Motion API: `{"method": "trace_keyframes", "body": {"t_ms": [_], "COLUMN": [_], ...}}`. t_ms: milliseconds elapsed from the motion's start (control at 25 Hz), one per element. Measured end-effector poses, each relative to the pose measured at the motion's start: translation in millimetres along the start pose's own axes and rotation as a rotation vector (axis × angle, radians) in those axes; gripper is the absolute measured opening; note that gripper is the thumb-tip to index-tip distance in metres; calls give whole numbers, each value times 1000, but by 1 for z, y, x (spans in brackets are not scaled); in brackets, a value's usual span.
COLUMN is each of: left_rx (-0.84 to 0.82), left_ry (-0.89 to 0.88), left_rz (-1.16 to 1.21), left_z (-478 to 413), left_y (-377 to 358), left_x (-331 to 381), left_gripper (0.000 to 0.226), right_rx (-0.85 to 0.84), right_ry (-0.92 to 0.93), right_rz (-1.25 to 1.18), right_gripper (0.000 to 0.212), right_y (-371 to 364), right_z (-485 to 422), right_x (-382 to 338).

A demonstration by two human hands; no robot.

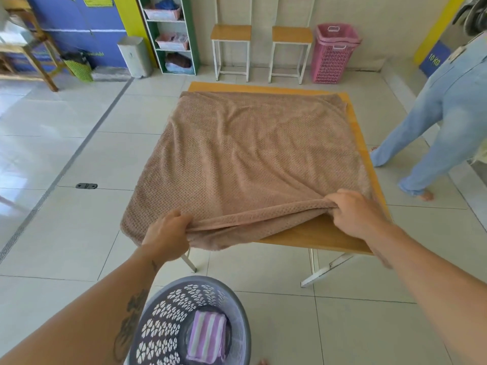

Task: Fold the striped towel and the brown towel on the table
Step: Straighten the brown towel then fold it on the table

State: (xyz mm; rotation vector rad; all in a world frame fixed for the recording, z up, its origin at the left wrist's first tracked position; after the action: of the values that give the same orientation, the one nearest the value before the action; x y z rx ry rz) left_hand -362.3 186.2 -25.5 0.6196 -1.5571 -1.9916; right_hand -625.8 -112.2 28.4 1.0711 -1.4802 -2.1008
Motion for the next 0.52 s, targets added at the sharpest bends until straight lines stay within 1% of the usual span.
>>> {"method": "trace_keyframes", "body": {"t_ms": [80, 160, 200, 280, 320, 400, 440, 520], "left_rx": [-11, -24, -48, -90, -86, -67, -60, -29], "left_ry": [140, 213, 200, 83, 12, -94, -124, -116], "left_rz": [89, 203, 218, 200, 194, 202, 205, 162], "left_z": [6, 2, -1, -1, 2, 9, 11, 11], "left_y": [-3, 2, 4, 4, 2, -8, -14, -25], "left_x": [-28, -43, -42, -22, -5, 32, 48, 67], "left_gripper": [9, 11, 12, 28, 38, 45, 47, 56], "right_rx": [65, 120, 138, 164, 169, 151, 131, 103], "right_ry": [29, 36, 27, -8, -27, -65, -90, -128], "right_rz": [94, 109, 107, 113, 126, 143, 136, 128], "right_gripper": [32, 26, 19, 11, 13, 18, 19, 18], "right_y": [20, 30, 31, 30, 28, 20, 15, 9], "right_z": [-1, -1, -2, -3, -3, 0, 1, 4], "right_x": [-6, -18, -25, -39, -43, -48, -48, -47]}}
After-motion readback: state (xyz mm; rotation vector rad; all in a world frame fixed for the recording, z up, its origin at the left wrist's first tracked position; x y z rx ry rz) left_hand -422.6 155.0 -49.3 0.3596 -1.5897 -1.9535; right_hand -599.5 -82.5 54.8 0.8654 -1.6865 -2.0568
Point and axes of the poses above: each hand's wrist, its own z-axis away from the middle knuckle, its own y-axis out of the back of the hand, x = y × z, the point moved 7 cm from there along -z, towards the middle knuckle, and after that the axes turned 11 degrees about -z, right-handed, at the moved point
